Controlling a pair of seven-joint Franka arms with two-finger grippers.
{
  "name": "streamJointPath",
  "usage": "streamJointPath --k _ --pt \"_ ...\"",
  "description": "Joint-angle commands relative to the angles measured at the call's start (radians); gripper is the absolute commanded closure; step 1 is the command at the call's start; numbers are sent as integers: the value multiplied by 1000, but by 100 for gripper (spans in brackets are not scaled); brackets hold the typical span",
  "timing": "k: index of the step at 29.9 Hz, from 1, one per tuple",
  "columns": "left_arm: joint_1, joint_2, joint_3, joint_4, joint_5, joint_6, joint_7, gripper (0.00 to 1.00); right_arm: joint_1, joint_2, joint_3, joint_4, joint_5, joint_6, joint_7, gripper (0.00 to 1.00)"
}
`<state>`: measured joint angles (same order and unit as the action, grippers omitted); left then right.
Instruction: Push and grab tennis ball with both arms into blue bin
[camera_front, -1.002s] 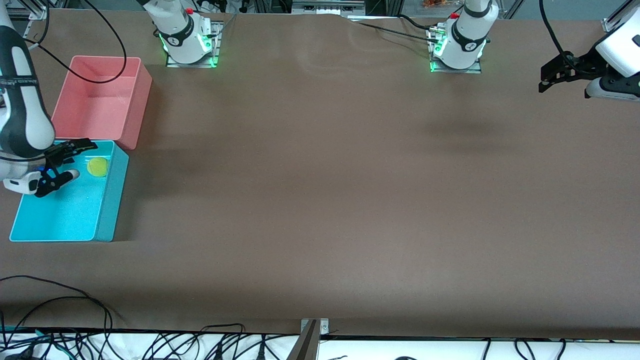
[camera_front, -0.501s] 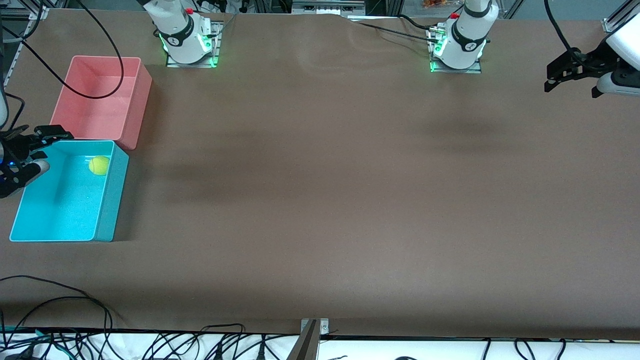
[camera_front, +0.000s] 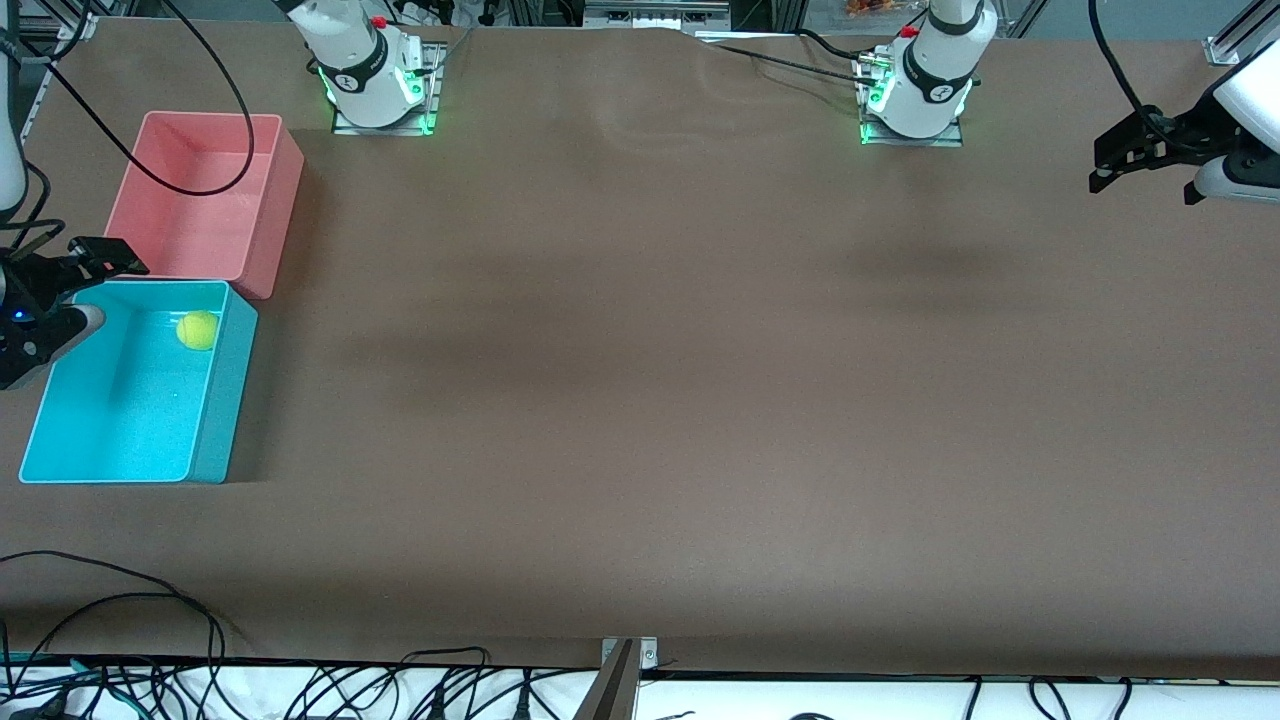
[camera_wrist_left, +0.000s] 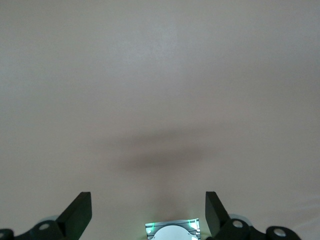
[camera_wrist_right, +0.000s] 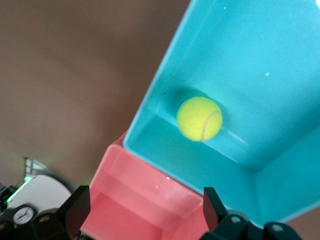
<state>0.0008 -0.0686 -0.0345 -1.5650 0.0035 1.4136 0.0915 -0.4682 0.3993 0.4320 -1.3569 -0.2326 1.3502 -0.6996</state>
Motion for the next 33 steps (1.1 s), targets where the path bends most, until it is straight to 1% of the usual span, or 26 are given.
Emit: streamJointPath --k 1,7,9,12,14,16,17,19,21,24,29,33 --pt "-2 21 -1 43 16 -25 -3 0 62 -52 -6 -7 -1 -23 116 0" --pt "-2 21 -1 51 16 -25 -3 0 131 -138 -6 -114 18 -8 357 0" --pt "-2 21 -1 54 16 -25 -3 0 144 -175 -7 -160 47 16 429 0" --pt "-2 21 -1 56 16 -25 -3 0 161 -244 -10 -250 107 88 547 0" --pt "-2 21 -1 56 16 -25 -3 0 181 -281 -35 -297 134 144 598 0" --pt "-2 21 -1 56 16 -25 -3 0 249 -315 -105 -340 153 200 640 0" --pt "-2 21 -1 56 16 -25 -4 0 290 -324 -152 -349 160 222 650 0" --pt "-2 21 -1 56 16 -25 -3 0 360 -327 -241 -350 168 253 657 0" --pt "-2 21 -1 56 16 -25 -3 0 402 -330 -311 -349 180 283 657 0" --pt "-2 21 -1 56 16 -25 -3 0 413 -362 -358 -353 226 302 652 0" --pt "-2 21 -1 57 16 -25 -4 0 460 -425 -436 -360 236 293 647 0" --pt "-2 21 -1 57 16 -25 -4 0 531 -451 -533 -361 243 242 649 0"
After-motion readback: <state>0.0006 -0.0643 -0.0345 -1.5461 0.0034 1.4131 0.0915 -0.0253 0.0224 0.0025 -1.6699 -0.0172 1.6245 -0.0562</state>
